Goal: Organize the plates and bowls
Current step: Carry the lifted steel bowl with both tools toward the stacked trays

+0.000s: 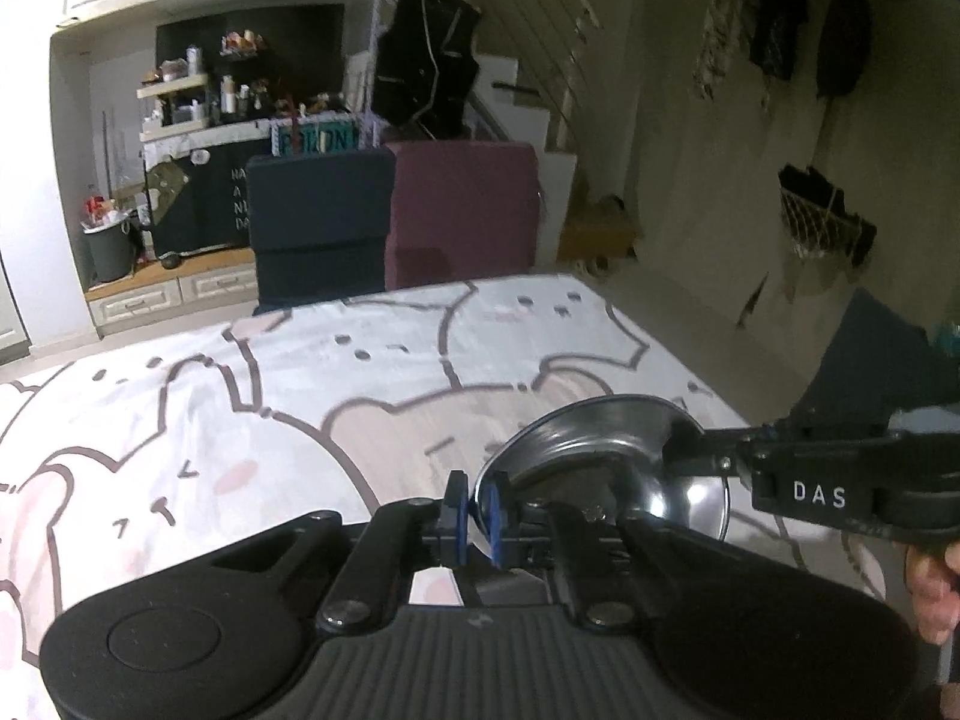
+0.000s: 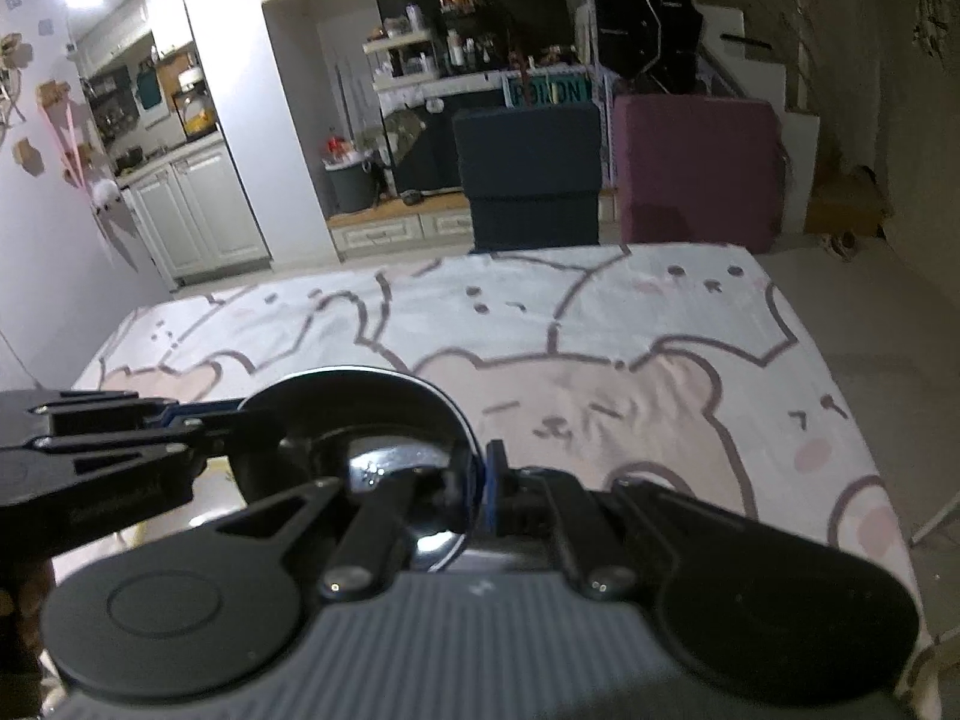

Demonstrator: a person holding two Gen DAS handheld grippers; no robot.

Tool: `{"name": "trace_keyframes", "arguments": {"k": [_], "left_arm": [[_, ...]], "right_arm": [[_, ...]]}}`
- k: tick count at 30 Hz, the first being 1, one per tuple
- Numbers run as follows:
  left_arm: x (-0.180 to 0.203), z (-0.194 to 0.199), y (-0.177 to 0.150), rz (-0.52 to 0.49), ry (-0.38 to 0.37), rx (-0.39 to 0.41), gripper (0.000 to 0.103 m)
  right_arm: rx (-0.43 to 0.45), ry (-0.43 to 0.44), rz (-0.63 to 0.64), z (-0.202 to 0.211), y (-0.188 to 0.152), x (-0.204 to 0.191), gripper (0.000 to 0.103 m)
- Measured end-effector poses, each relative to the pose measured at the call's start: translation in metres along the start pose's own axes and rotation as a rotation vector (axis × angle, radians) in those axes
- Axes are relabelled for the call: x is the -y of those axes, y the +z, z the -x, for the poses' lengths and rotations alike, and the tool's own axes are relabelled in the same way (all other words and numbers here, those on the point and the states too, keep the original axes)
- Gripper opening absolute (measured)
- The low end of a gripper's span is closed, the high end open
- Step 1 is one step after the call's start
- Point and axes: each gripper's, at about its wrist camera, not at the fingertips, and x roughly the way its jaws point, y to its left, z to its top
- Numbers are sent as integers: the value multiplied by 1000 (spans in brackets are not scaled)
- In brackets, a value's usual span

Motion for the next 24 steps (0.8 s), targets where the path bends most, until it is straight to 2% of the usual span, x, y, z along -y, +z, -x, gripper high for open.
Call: {"name": "trace_keyframes", "arguments": {"k": [5,15,24], "left_arm": [[14,-17,-8,-59,22,-47,7],[19,-50,-14,-84,22,-131,7],[26,-74,-19,-126,26,-177,7]], "right_arm": [[-50,-28,6,-10,-9,11,4],[-156,-60,25,-29,-22,21,4],[-237,-78,-42,-48,-30,35,4]]}}
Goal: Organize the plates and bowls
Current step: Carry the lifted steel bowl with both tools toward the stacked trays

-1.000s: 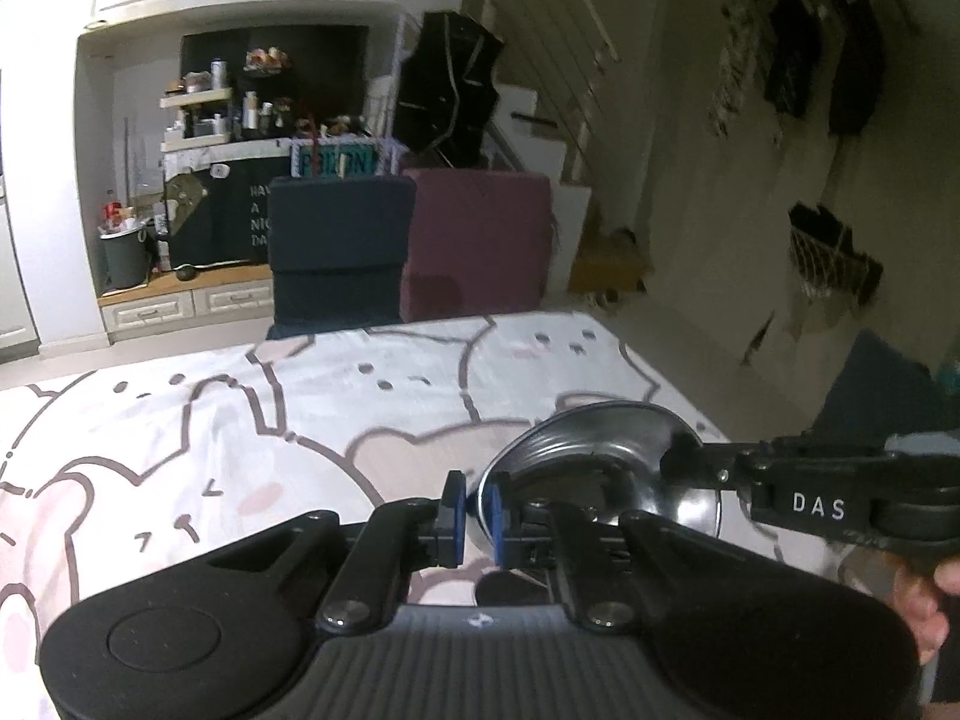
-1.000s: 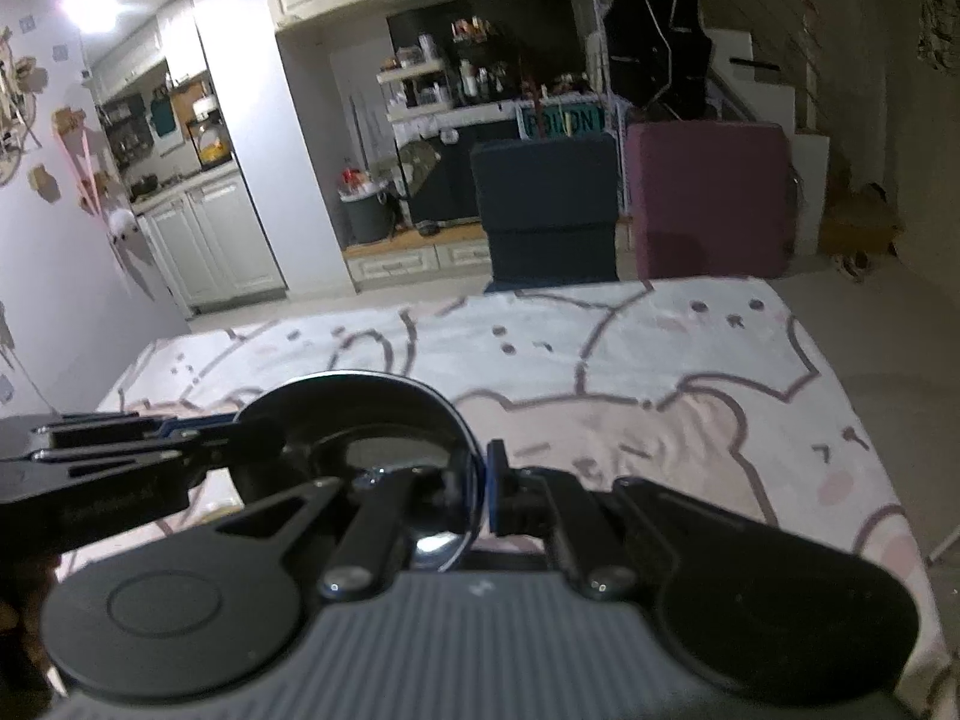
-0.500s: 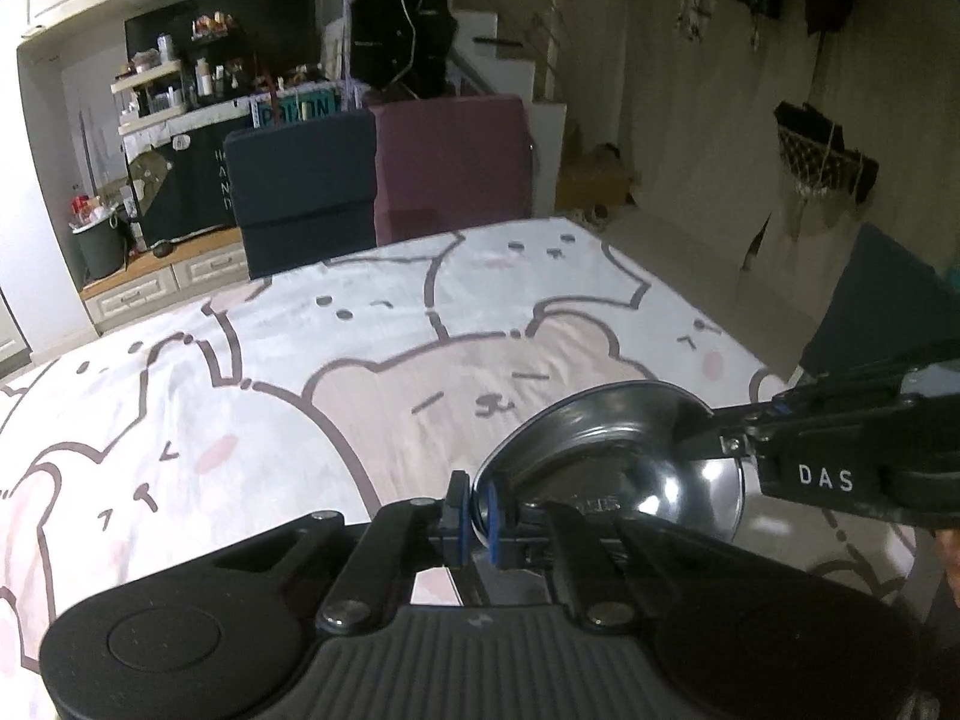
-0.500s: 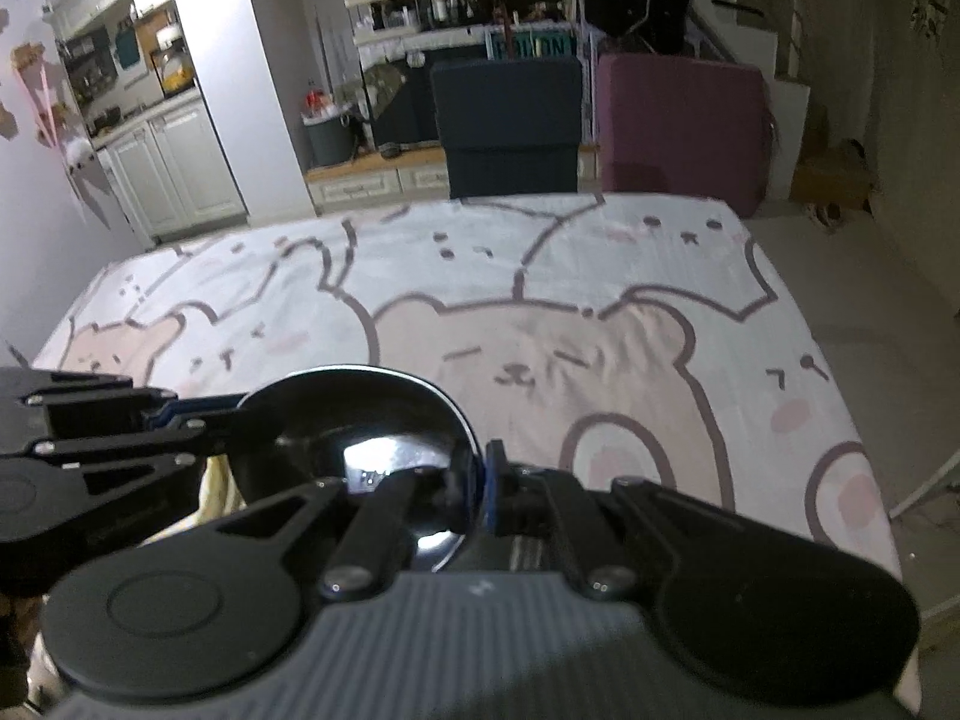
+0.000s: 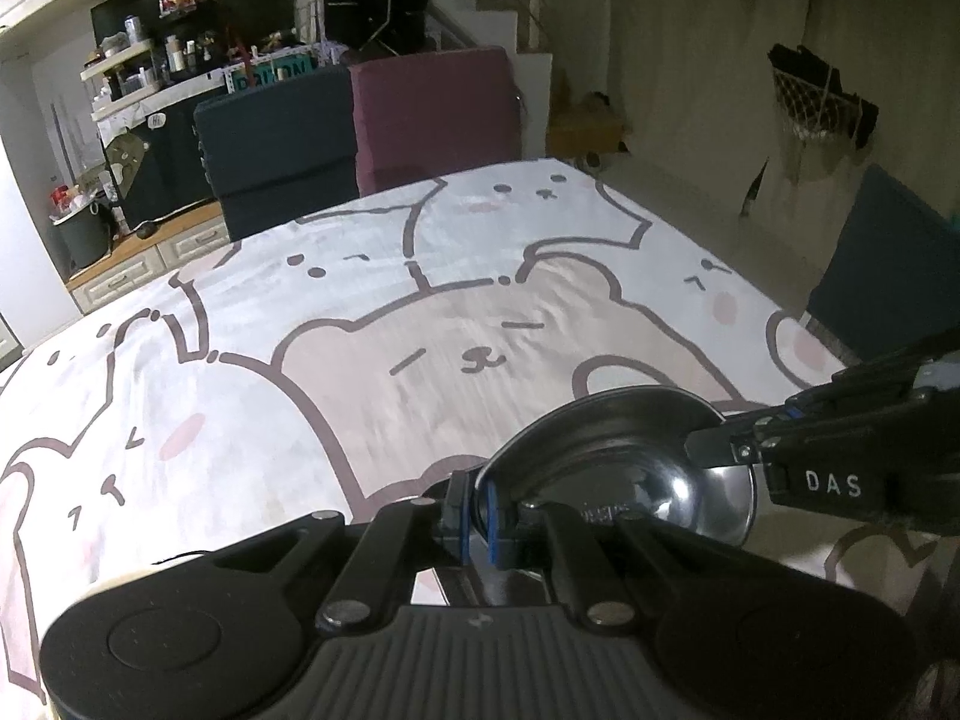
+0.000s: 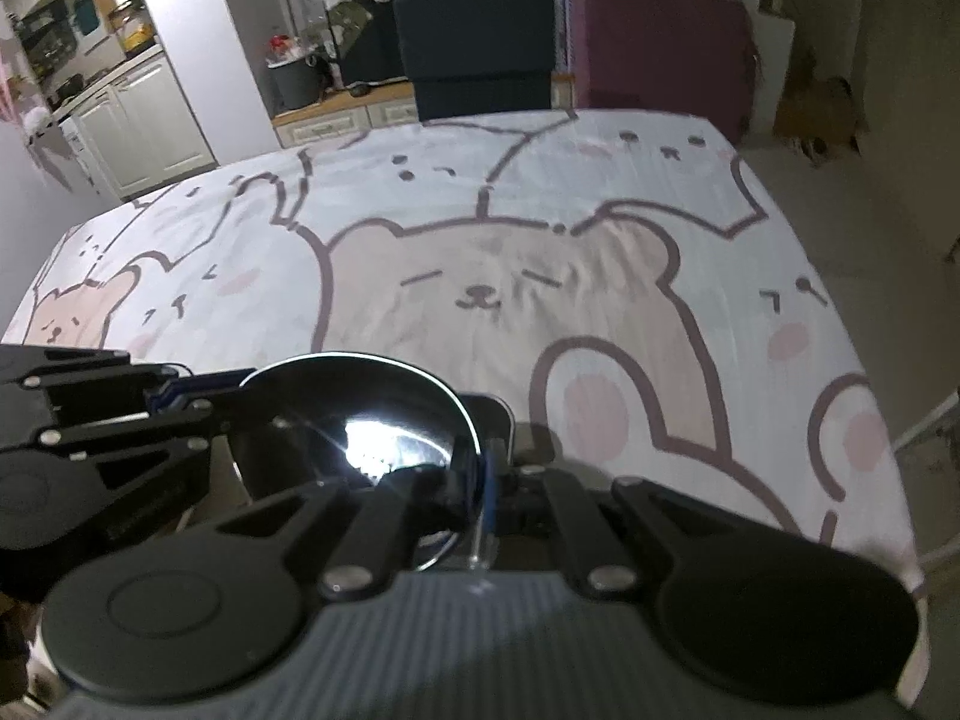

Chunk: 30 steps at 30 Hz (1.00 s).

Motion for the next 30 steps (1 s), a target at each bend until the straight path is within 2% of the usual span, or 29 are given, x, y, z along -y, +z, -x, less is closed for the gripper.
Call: {"name": "trace_keyframes", "arguments": {"k": [10,30], "left_arm": [[-1,-22,1,5,-1,-41,7],[-6,-46,-3,-19,28,-85,7]], "right_arm": [[-50,-18,-120,-14,1,9,5],[-128,-10,-216,-36,-1,5,7]]}}
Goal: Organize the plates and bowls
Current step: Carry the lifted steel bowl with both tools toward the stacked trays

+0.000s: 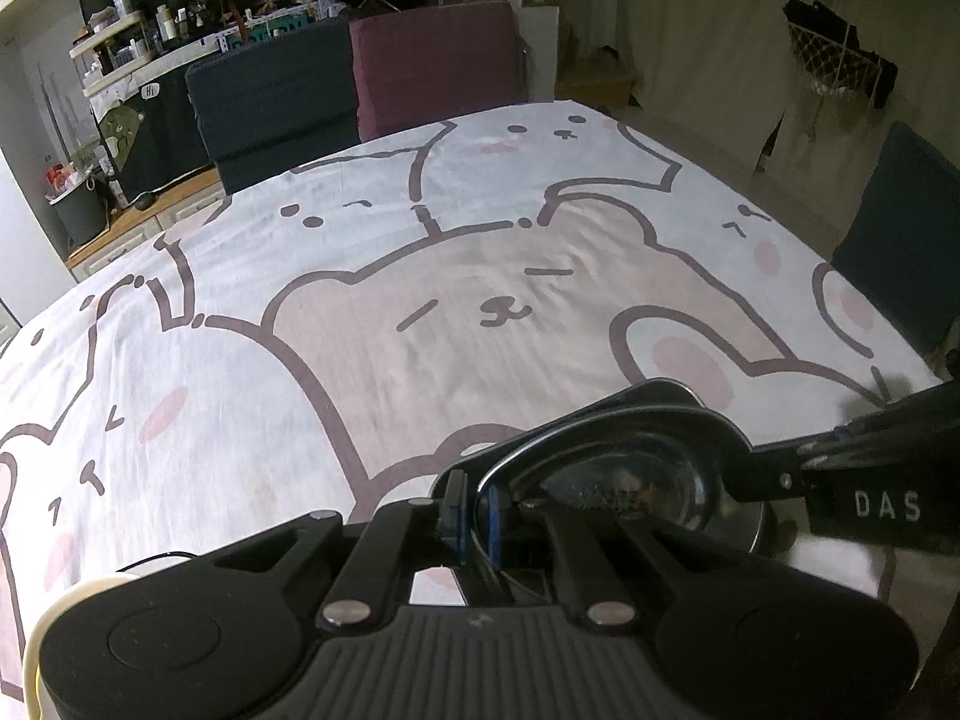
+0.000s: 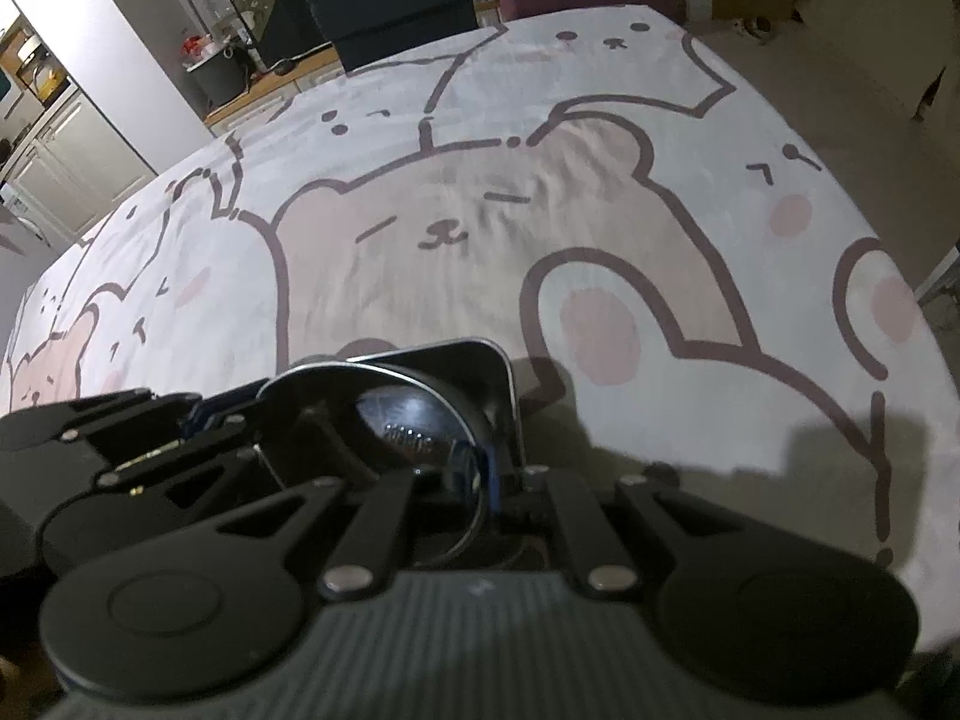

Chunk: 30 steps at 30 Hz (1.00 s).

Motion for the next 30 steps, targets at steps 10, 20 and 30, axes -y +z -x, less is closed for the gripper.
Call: {"name": "trace_keyframes", "arguments": {"k": [10,20,30], "left_arm": [[2,-6,-1,-24,7,-17,7],[6,-11,-1,-43,13,-31,7],[6,-15,1,-38,15,-34,10]], "right_arm": [[-42,-8,27,-8,-2,-3,7],[-51,-11,25,-13,-1,2,11],[-56,4,22,-14,1,3,15]]}}
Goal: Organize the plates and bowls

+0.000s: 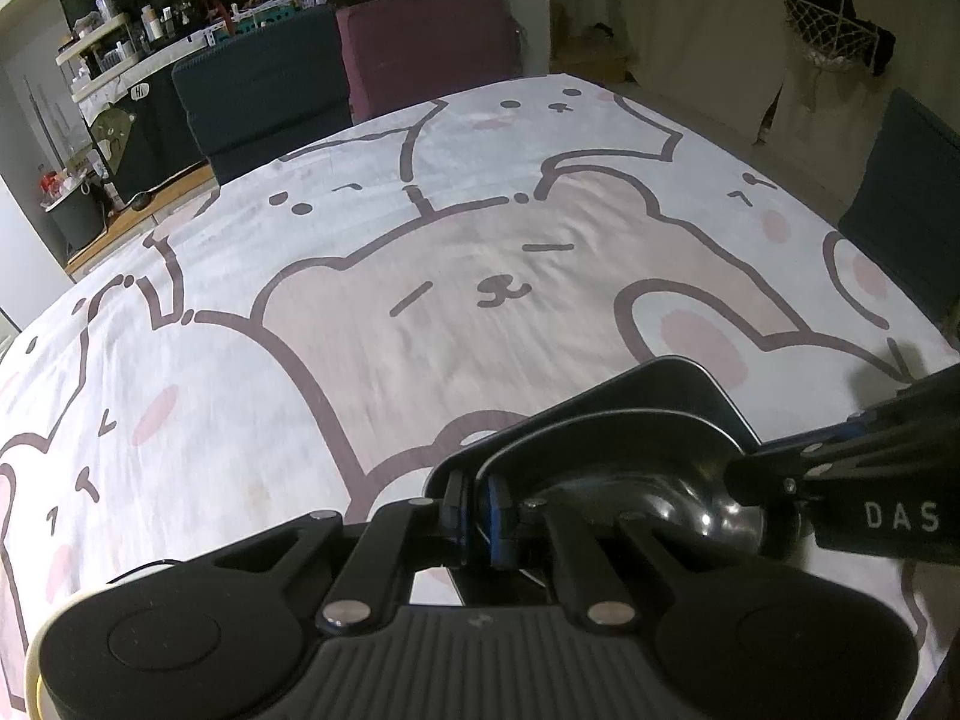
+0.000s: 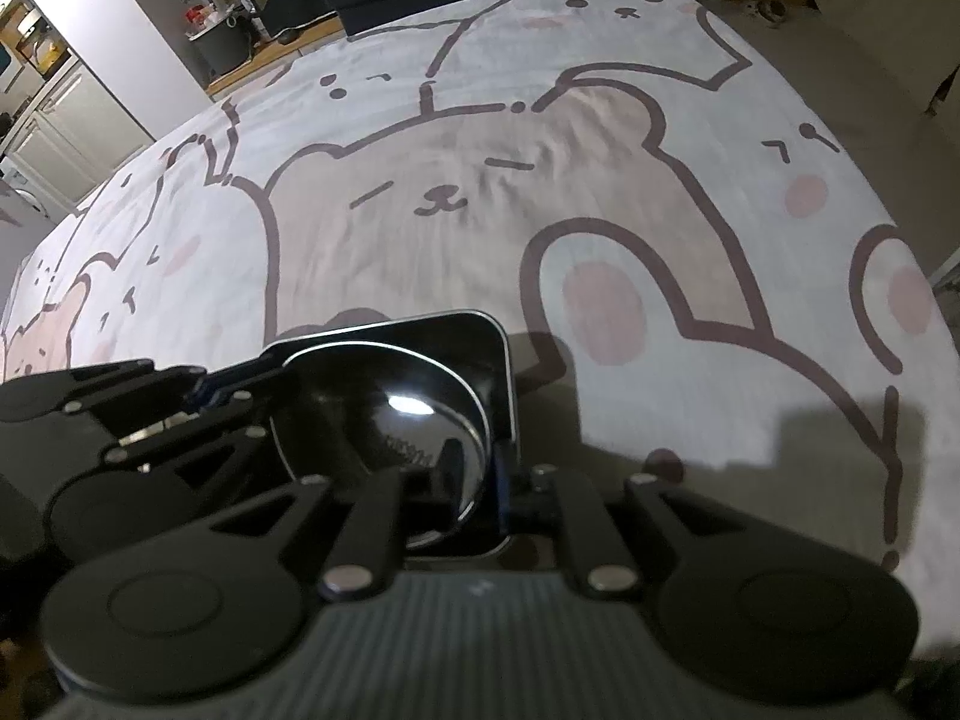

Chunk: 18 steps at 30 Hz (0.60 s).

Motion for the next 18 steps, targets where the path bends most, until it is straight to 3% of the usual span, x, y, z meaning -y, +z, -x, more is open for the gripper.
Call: {"name": "trace_keyframes", "arguments": {"k": [12,15,18], "left_arm": [[-5,7,1,30,-9,20,11],[-7,13,2,44,-17,35,14],[-10,19,2,56,-27,49,23]], "right_arm": [[11,22,2,7,-1,1,19],[28,8,1,10,-1,3,38],[49,11,-6,15,-1,6,43]]}}
